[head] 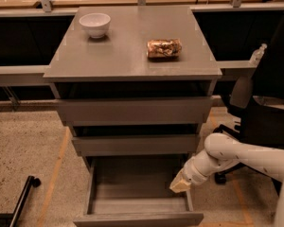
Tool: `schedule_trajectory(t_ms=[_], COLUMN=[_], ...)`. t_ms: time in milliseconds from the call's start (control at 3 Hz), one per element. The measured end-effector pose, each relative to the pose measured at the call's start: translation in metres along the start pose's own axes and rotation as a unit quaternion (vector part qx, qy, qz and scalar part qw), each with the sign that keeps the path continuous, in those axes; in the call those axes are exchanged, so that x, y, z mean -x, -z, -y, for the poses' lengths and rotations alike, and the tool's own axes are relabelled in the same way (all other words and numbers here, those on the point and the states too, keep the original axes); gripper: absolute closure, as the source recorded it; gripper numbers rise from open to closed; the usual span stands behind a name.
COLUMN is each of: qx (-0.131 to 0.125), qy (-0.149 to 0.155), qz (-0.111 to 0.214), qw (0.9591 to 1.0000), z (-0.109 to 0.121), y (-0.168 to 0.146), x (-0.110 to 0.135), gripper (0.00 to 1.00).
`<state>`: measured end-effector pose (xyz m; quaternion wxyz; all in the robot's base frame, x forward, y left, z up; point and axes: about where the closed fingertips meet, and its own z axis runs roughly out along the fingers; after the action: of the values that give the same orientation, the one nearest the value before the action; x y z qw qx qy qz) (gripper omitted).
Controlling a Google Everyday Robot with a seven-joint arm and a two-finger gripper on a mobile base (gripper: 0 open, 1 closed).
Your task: Close bottom drawer
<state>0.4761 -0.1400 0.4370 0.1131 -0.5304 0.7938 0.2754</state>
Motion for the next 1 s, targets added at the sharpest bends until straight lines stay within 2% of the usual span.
schedule_trajectory(t_ms=[333, 667, 1000], qx=[0.023, 0.028, 0.018], qy=[-0.027, -0.031, -0.024], qz=[-0.020, -0.023, -0.036], qw=[0.9992, 0.9989, 0.9989], z=[0.000, -0.001, 0.002], y=[-0.033, -0.039, -0.049], x=[-0.025, -0.029, -0.029], gripper=[1.00, 1.00, 1.00])
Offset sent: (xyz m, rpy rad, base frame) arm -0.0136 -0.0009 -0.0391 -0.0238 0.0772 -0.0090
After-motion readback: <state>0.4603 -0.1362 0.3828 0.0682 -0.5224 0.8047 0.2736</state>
